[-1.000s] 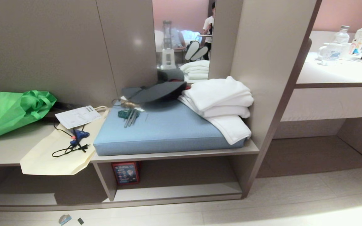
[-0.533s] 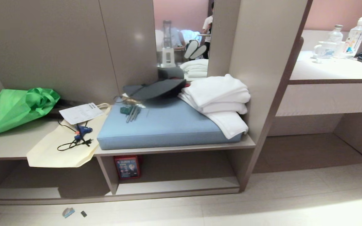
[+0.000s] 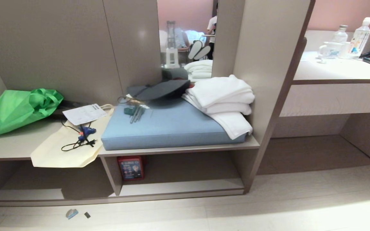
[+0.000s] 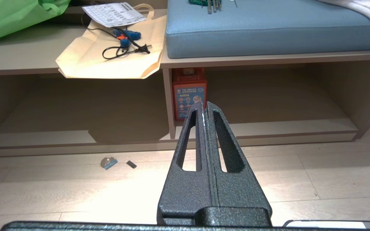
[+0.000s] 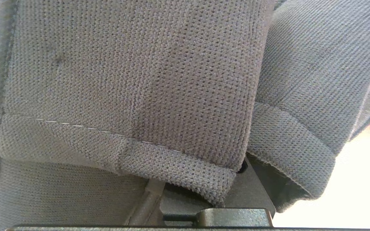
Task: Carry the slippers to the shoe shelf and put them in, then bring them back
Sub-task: Place the slippers into the shoe cabinet
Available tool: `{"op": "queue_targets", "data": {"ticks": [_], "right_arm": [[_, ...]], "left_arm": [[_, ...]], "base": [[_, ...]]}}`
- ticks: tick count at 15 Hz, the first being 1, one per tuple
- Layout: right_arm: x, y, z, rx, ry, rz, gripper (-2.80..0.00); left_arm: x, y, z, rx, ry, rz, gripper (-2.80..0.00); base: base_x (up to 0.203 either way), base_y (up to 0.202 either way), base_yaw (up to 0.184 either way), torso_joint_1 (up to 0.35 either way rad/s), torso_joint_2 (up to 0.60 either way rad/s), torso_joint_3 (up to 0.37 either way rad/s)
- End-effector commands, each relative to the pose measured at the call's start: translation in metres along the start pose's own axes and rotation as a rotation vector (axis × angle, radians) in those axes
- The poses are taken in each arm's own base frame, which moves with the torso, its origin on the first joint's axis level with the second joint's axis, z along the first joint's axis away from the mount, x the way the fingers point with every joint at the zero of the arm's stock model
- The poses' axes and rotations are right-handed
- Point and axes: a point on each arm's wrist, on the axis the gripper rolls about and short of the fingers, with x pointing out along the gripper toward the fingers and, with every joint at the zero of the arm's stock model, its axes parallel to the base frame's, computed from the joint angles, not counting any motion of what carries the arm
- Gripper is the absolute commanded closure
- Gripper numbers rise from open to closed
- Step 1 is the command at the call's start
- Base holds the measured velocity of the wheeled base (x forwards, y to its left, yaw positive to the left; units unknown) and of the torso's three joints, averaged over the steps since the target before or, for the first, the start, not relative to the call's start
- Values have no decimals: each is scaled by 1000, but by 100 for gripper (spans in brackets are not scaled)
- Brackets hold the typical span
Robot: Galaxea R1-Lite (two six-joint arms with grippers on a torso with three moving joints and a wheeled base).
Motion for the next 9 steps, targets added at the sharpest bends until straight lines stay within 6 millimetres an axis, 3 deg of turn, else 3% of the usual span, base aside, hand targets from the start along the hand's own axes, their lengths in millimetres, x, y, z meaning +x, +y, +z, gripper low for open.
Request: {"op": "queue_targets", "data": {"ticks": [1,9], "right_arm": [[0,0,0,0,0,1,0],[0,0,0,-2,-1,1,0]], "left_arm": [[0,0,0,0,1,1,0],[0,0,0,-5,-1,1,0]], "base": [[0,0,0,2,5,-107],[0,0,0,4,2,-191]]}}
